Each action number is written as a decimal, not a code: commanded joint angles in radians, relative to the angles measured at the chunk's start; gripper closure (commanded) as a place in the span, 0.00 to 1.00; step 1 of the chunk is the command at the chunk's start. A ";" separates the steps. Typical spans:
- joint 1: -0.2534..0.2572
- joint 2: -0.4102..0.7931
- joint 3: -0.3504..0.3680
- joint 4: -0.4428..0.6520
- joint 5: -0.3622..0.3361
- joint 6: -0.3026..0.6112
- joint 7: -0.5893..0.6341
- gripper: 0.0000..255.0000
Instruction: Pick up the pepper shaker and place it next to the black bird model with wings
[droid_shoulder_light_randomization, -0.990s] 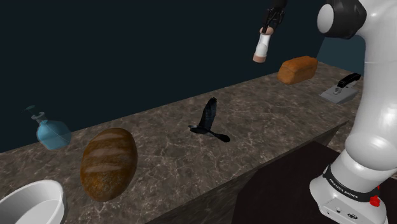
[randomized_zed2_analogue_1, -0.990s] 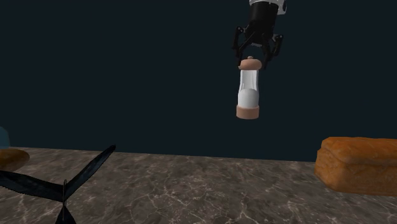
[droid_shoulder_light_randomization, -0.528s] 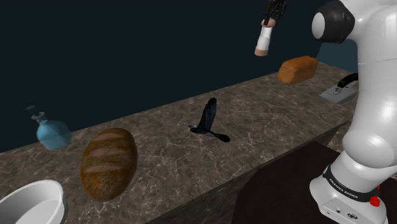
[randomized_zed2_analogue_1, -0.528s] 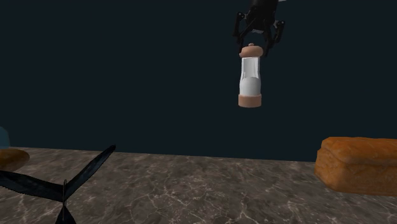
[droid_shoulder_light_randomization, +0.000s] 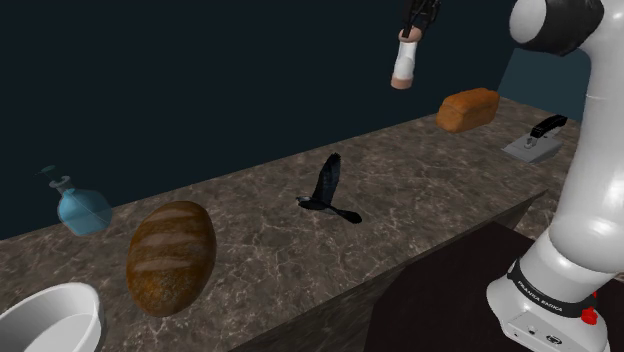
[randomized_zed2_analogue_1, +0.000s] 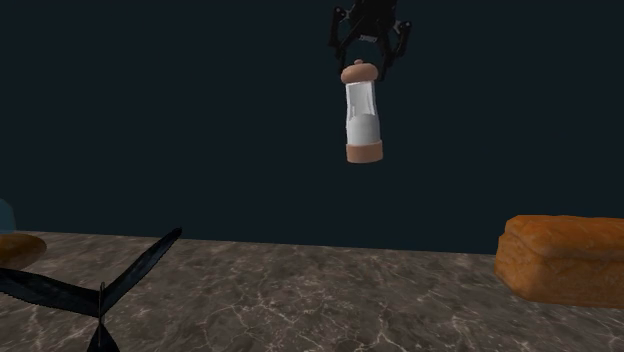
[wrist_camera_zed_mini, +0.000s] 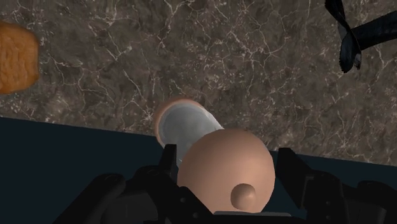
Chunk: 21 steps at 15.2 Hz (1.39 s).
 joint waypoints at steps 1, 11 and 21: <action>0.055 -0.053 0.007 -0.079 -0.030 0.040 0.037 1.00; 0.266 -0.253 0.099 -0.333 -0.144 0.165 0.285 1.00; 0.405 -0.314 0.217 -0.412 -0.189 0.229 0.531 1.00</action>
